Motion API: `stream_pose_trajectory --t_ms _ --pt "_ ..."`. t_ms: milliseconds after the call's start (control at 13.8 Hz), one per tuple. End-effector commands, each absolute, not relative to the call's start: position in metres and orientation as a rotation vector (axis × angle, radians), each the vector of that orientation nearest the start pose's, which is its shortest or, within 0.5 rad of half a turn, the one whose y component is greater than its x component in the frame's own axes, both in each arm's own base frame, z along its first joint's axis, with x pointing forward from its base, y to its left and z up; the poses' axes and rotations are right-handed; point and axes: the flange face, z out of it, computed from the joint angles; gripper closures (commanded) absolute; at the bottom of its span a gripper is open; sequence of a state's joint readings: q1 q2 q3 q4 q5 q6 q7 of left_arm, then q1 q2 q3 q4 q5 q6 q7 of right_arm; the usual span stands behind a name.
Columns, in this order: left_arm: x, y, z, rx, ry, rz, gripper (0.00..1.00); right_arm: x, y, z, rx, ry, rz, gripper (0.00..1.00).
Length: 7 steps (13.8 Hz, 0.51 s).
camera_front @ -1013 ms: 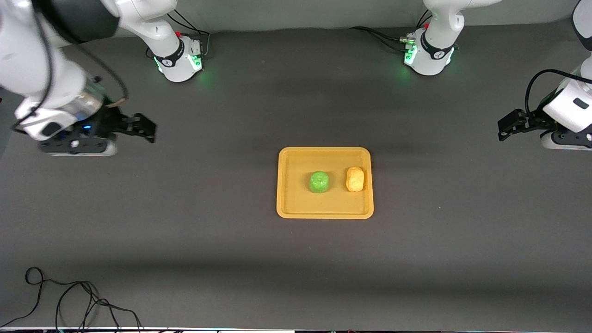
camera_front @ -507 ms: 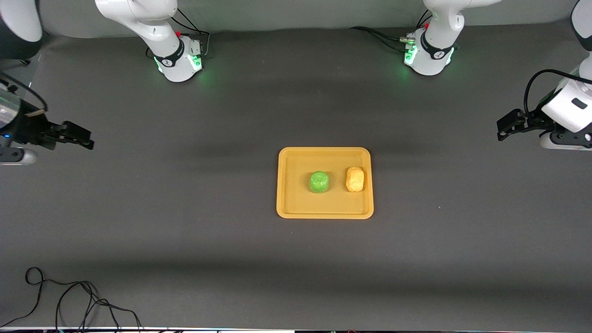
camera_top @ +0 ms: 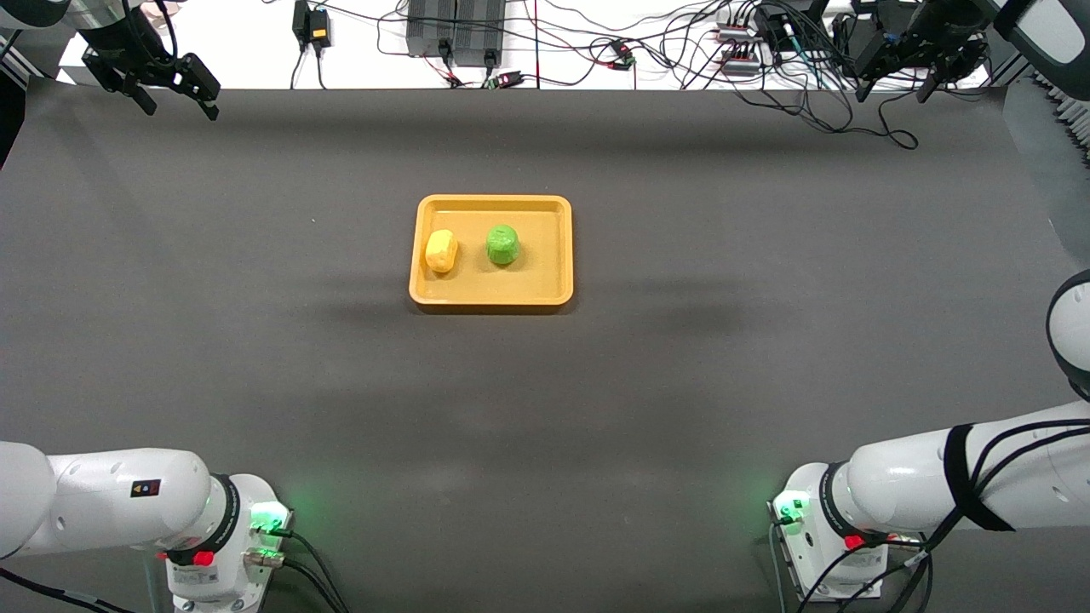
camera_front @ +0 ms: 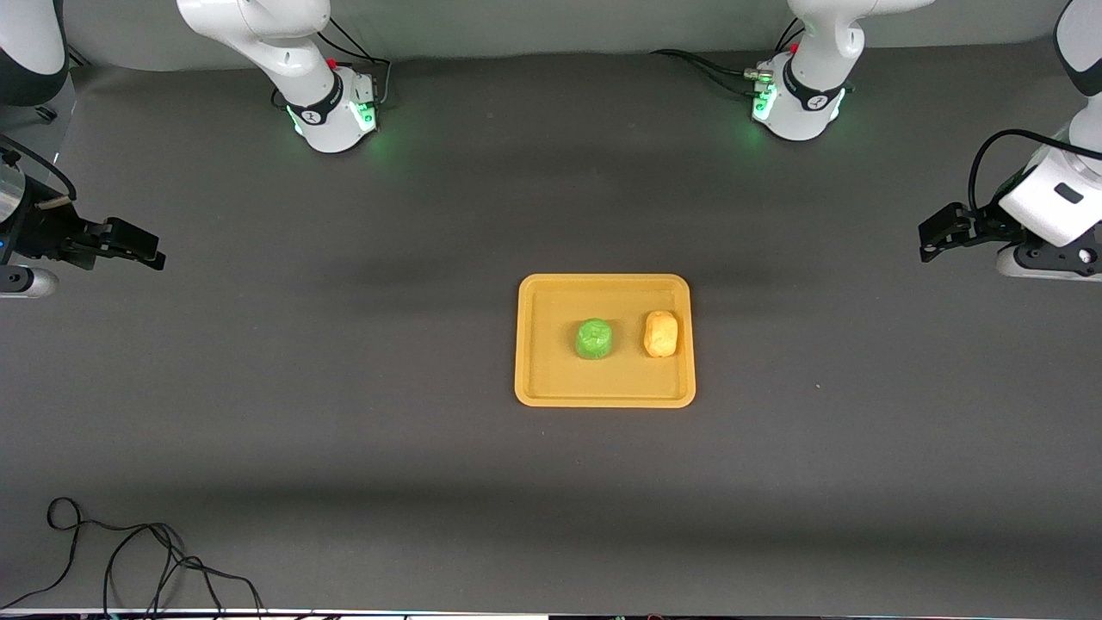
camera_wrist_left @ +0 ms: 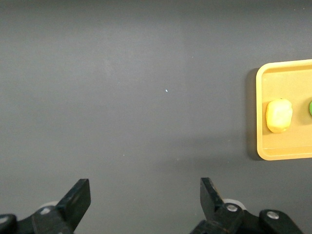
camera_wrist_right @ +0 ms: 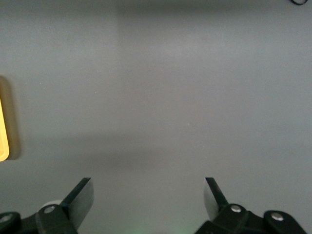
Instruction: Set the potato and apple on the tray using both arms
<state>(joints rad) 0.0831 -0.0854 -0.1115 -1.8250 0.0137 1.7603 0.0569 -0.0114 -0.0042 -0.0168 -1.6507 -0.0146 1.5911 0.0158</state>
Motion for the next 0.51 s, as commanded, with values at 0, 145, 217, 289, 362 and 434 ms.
stream_pose_trajectory --t_ms 0,145,217,289,362,434 --pt "0.5328 -0.0176 0.5665 -3.109 0.114 -0.013 0.0 0.5463 -0.013 0.5974 -3.151 0.033 0.058 0.0" --pt "0.5328 -0.0176 0.5665 -3.109 0.114 -0.013 0.0 0.5465 -0.0115 0.5988 -3.145 0.038 0.053 0.0" --pt "0.5328 -0.0184 0.5665 -3.109 0.117 -0.013 0.0 0.5467 -0.0109 0.601 -3.139 0.043 0.046 0.0" --pt "0.5328 -0.0184 0.5665 -3.109 0.117 -0.013 0.0 0.5467 -0.0107 0.601 -3.137 0.046 0.046 0.0" --pt "0.5328 -0.0184 0.5665 -3.109 0.117 -0.013 0.0 0.5468 -0.0091 0.601 -3.137 0.046 0.046 0.0" --pt "0.5328 -0.0185 0.5665 -3.111 0.116 -0.013 0.0 0.5467 -0.0107 0.601 -3.137 0.048 0.046 0.0"
